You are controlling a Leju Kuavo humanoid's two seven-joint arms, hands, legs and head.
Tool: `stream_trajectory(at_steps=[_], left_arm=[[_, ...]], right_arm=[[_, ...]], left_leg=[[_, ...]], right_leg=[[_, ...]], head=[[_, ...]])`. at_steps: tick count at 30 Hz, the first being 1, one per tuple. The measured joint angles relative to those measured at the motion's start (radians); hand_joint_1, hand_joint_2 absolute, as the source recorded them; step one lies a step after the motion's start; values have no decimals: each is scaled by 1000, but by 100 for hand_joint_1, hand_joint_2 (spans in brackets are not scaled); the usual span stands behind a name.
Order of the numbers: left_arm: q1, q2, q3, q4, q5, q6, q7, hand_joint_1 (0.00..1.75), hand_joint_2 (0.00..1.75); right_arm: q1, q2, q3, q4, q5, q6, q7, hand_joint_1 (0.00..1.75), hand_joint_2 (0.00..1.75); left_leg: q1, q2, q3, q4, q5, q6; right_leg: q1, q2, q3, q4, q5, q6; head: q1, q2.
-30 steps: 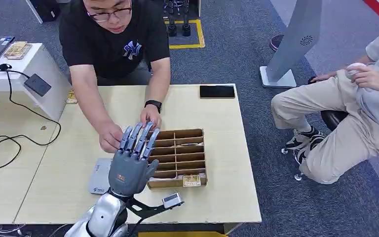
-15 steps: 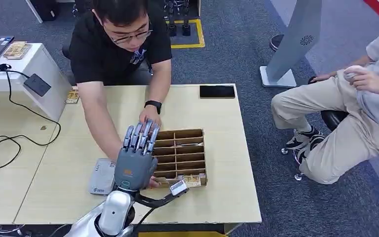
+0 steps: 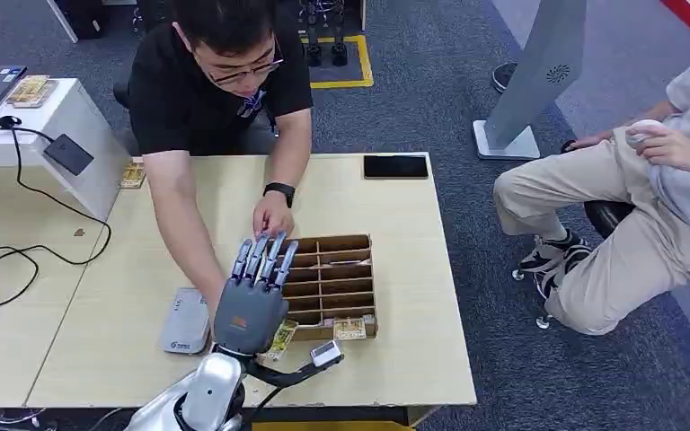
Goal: Pass the card to the sensor for recognition and then transmit it.
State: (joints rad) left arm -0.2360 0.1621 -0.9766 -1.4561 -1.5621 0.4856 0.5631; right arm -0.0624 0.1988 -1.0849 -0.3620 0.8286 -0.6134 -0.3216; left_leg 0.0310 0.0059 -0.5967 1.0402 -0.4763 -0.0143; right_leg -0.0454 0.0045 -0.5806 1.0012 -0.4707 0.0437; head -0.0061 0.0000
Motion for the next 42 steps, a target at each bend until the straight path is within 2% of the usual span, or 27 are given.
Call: stream_trajectory(at_steps=[25, 30, 42], left_arm=[[20, -1, 0, 2, 0, 11, -21, 0, 175], [27, -5, 0, 3, 0, 17, -52, 0, 175], [30, -6, 0, 4, 0, 19, -73, 0, 175]], right_arm=[[0, 0, 0, 0, 4, 3, 7, 0, 175], [0, 2, 0, 0, 14, 6, 8, 0, 175], [0, 2, 0, 1, 19, 9, 13, 0, 175]], left_leg=[[0, 0, 0, 0, 0, 0], [0, 0, 0, 0, 0, 0], [0, 0, 0, 0, 0, 0]], right_leg=[[0, 0, 0, 0, 0, 0], [0, 0, 0, 0, 0, 0], [0, 0, 0, 0, 0, 0]], head=[[0, 0], [0, 0], [0, 0]])
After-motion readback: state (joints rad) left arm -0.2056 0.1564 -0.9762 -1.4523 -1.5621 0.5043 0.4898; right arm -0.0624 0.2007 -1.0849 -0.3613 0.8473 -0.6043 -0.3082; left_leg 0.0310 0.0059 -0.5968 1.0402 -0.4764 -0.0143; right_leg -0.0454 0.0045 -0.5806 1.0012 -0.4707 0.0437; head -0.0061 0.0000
